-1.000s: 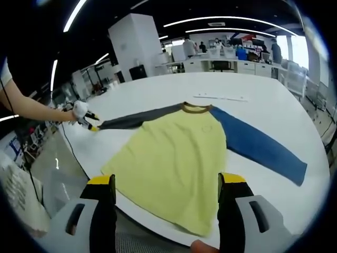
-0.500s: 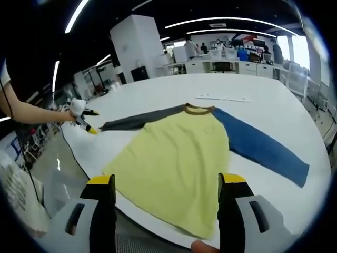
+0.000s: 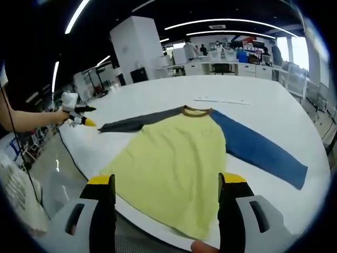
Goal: Fold the garment on the visible template until the final outline fits inside the template.
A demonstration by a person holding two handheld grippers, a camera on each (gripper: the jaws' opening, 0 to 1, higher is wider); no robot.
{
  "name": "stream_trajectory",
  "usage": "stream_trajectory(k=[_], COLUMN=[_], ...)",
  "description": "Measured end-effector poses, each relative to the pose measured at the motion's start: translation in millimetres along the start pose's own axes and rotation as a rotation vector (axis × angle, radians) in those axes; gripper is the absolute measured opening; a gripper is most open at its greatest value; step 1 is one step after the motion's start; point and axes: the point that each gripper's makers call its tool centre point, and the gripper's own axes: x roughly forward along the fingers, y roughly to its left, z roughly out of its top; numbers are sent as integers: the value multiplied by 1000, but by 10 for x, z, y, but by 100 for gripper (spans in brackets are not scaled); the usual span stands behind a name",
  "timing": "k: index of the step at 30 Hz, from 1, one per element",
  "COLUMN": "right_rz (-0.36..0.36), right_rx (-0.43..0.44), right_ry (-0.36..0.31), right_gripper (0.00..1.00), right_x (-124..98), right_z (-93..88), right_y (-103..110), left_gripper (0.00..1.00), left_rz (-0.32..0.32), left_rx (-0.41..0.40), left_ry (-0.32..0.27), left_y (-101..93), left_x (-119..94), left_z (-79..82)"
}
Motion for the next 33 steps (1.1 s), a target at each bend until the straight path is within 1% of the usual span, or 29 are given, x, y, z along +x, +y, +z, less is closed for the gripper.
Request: stream_trajectory(k=[5,8,12,22,27,33], right_rz=[0,4,8,6,7,6], right_rx=[-1,-3,-3,-1,-2,-6], right_ry=[-11,-16,-19,-37,-43,-55], right_gripper=[79,80,80,80,80,80], right_x=[6,8,2,-40,-58,-75], right_z=[34,42,41,56,63,109], right_y=[-4,11,20,-12,-20,-65], left_gripper=[99,99,99,99,99,99], left_rz=[-29,-39,-44,-62,-68,-79], left_rx=[-1,-10,-18,-5,4,17], left_ry=[-34,-59,-86,-114,-119,-119], left_y=[-292,-400,-486,-669,-690,-884], left_x=[-57,-91,-138,-244,-257,-323], left_z=[122,206,314,449,456,480])
